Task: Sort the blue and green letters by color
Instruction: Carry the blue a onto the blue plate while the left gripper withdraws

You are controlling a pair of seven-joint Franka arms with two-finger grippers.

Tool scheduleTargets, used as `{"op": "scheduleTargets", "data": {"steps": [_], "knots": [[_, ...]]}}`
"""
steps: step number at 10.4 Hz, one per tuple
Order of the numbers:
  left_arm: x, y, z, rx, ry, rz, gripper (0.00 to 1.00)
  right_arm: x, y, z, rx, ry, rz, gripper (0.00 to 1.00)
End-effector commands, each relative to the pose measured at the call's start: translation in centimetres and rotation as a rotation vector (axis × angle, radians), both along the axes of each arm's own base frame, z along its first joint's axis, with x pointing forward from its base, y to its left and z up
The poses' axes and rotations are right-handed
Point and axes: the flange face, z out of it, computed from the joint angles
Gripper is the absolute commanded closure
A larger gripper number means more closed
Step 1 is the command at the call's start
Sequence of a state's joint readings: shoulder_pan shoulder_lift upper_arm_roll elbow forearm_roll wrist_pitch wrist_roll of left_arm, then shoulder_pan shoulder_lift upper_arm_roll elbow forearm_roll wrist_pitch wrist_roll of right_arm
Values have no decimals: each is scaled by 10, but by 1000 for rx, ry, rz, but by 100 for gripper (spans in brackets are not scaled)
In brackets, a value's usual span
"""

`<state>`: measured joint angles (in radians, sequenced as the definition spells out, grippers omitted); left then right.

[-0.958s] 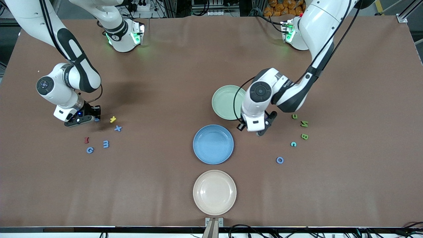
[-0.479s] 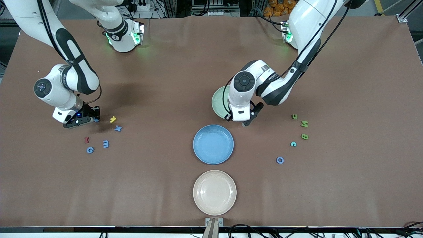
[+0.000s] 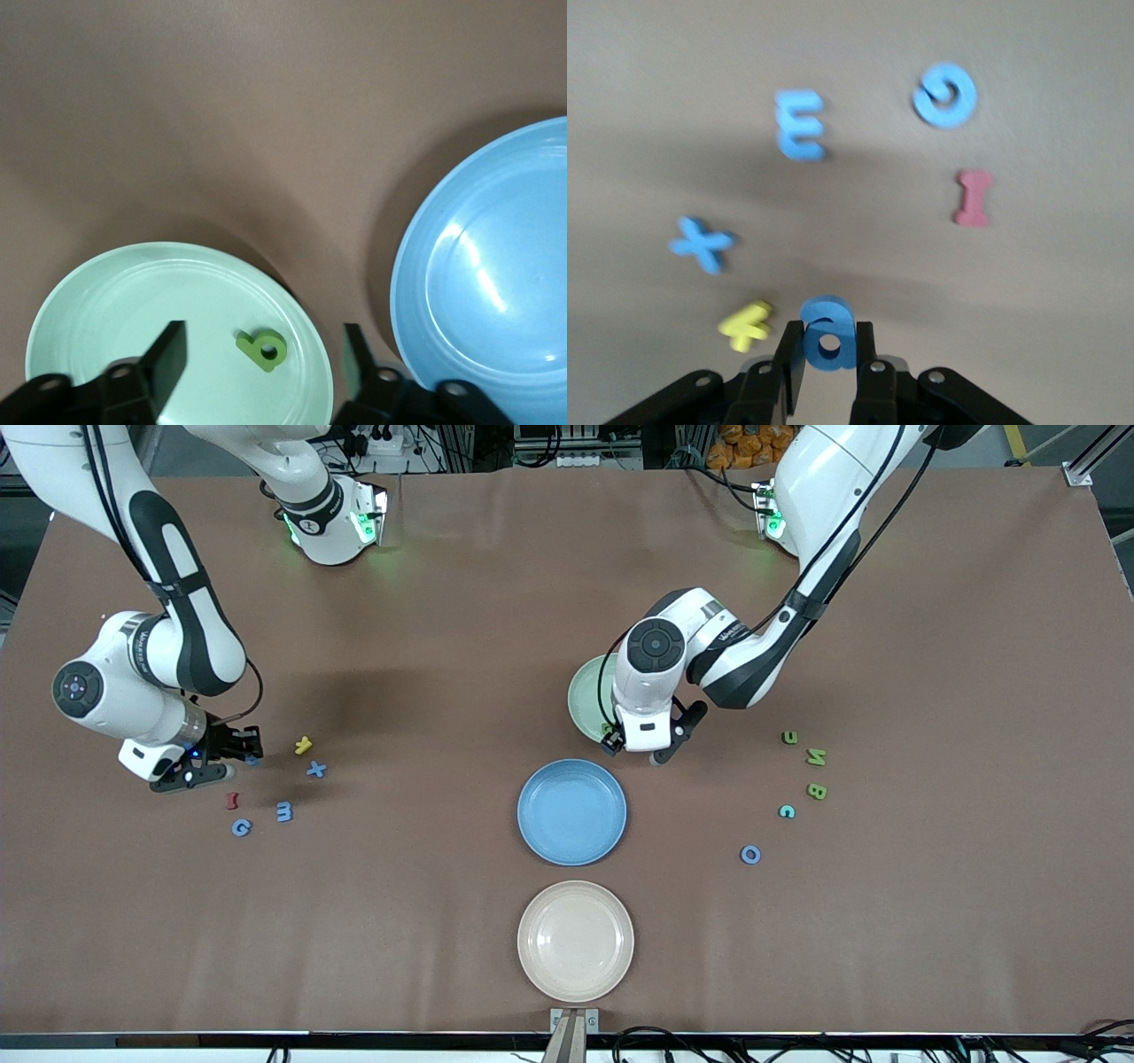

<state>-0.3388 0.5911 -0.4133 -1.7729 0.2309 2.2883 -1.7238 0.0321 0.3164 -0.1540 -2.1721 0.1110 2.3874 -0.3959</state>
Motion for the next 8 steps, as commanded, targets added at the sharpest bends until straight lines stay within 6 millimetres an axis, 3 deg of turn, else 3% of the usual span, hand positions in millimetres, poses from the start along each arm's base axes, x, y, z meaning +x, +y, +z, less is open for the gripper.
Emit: {"op": "scheduleTargets", "data": {"steps": [1,3,5,8], "knots": [[31,33,14,8,-29,60,0,35,80,40,-5,0,-114,87],[69,86,18,8,-42,73,0,49,146,53,-17,-24,-187,87],[94,134,16,9,-42,40,0,54,219,55,-21,-43,-230,87],[109,170,14,8,-38,-7,0,71,308,66,55,-79,-275,87]]}}
